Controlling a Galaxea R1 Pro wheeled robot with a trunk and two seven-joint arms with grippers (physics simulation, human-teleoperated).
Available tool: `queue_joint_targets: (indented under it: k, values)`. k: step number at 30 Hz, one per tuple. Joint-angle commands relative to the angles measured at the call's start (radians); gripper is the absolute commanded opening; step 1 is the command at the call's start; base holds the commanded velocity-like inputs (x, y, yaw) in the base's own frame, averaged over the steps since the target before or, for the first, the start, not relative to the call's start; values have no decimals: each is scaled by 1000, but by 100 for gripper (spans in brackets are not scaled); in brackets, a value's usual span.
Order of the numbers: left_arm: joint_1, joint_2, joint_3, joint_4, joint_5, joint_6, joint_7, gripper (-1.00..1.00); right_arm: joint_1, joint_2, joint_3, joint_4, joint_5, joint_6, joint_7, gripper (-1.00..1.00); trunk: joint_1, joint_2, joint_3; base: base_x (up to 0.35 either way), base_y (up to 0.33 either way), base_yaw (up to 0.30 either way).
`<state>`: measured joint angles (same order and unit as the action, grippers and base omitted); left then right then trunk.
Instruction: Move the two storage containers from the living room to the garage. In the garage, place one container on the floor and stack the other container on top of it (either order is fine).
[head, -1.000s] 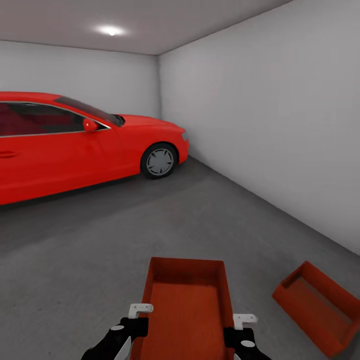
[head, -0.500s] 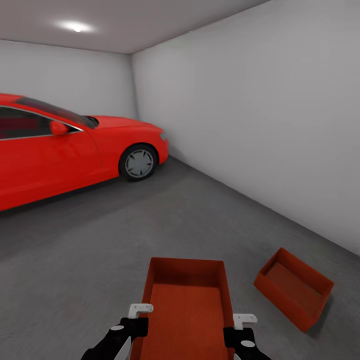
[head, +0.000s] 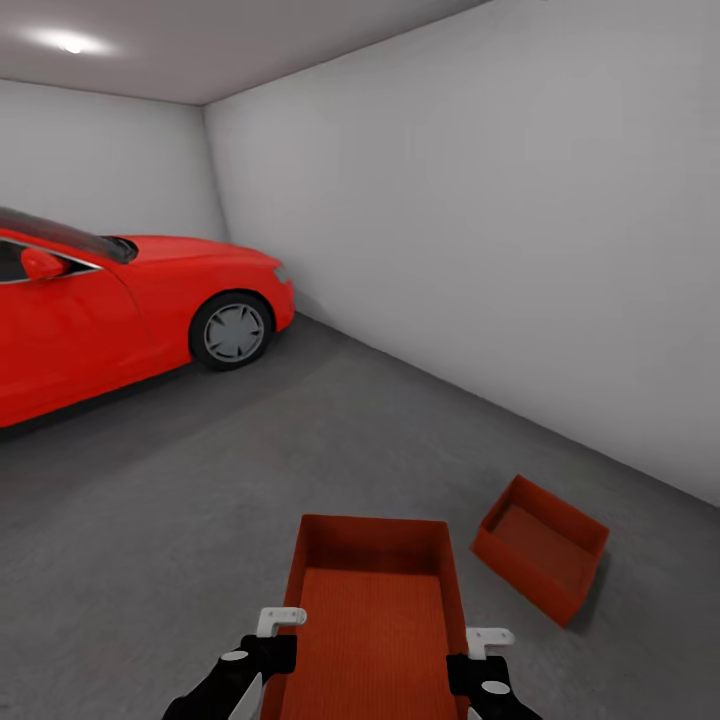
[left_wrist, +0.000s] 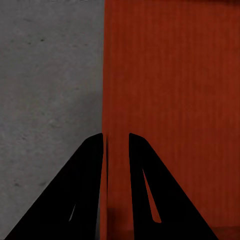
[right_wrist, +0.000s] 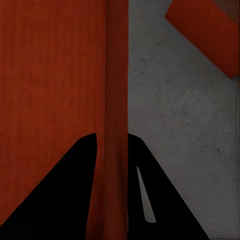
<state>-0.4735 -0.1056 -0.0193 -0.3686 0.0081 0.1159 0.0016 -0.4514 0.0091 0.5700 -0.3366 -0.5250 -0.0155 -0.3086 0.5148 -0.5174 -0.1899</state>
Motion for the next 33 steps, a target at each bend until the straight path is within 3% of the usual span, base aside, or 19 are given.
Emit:
queue_joint_targets:
  k: [1, 20, 27, 33]
  values:
    - [0, 1, 3, -4, -16, 7, 17, -100, -1, -17, 7, 2, -12, -3, -11, -100, 0, -2, -2, 0, 0, -287]
    - [0, 1, 3, -4, -16, 7, 17, -100, -1, -17, 7, 2, -12, -3, -11, -100, 0, -2, -2, 9, 0, -287]
    - [0, 1, 2, -3, -16, 9, 17, -100, -1, -17, 7, 2, -12, -3, -10, -100, 0, -2, -2, 279, 0, -276]
    - [0, 1, 1, -1, -15, 14, 18, -100, -1, -17, 7, 2, -12, -3, -10, -100, 0, -2, -2, 320, 0, -49]
